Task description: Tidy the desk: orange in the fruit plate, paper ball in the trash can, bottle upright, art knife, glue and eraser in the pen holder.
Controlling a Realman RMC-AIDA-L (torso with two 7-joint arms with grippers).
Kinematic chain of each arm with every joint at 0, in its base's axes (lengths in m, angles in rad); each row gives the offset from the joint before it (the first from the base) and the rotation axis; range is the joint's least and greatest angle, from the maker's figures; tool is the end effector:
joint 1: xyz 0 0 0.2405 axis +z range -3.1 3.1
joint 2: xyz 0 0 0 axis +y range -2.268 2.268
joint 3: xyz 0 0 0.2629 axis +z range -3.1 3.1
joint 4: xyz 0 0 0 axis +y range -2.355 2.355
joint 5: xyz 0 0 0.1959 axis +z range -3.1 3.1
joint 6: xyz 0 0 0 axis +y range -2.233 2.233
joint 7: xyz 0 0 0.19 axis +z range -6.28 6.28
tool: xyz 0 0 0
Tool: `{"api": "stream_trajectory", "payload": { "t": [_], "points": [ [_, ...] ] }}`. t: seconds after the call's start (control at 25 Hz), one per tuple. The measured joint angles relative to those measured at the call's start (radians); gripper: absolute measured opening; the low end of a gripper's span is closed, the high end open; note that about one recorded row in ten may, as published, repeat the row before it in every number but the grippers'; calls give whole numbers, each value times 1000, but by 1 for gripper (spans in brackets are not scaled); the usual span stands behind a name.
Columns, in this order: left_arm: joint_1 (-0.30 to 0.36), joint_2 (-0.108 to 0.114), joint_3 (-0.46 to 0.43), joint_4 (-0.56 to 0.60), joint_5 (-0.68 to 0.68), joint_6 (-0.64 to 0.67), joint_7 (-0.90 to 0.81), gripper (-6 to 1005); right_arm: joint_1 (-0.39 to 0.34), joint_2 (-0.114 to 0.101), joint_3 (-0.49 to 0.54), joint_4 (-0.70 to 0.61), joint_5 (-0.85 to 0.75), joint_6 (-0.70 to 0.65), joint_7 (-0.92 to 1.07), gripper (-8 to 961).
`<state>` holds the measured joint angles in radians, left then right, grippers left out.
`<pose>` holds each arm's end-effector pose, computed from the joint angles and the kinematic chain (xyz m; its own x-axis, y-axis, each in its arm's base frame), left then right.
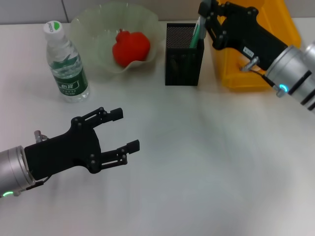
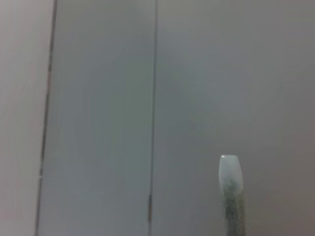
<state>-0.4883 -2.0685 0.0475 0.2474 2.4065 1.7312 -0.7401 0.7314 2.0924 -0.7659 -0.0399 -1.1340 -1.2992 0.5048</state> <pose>-0.2559 0.2731 -0.0660 0.7192 0.1128 0.6856 0.3446 -0.9147 -0.2111 0.1873 0.4099 -0.0570 0.6621 0.1173 -0.7402 -0.4936 -0.6749 -0.5485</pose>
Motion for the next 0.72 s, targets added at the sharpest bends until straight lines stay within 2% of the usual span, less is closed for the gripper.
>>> {"api": "stream_trajectory", "payload": {
  "t": [0.52,0.72],
  "points": [
    [-2,0,0,-13,-18,0,-13,842,92,0,-23,5,21,188,50,132],
    [-4,1,-1,-14,-29,-1,-28,842,102,0,-31,14,19,215,57,132]
  ]
}}
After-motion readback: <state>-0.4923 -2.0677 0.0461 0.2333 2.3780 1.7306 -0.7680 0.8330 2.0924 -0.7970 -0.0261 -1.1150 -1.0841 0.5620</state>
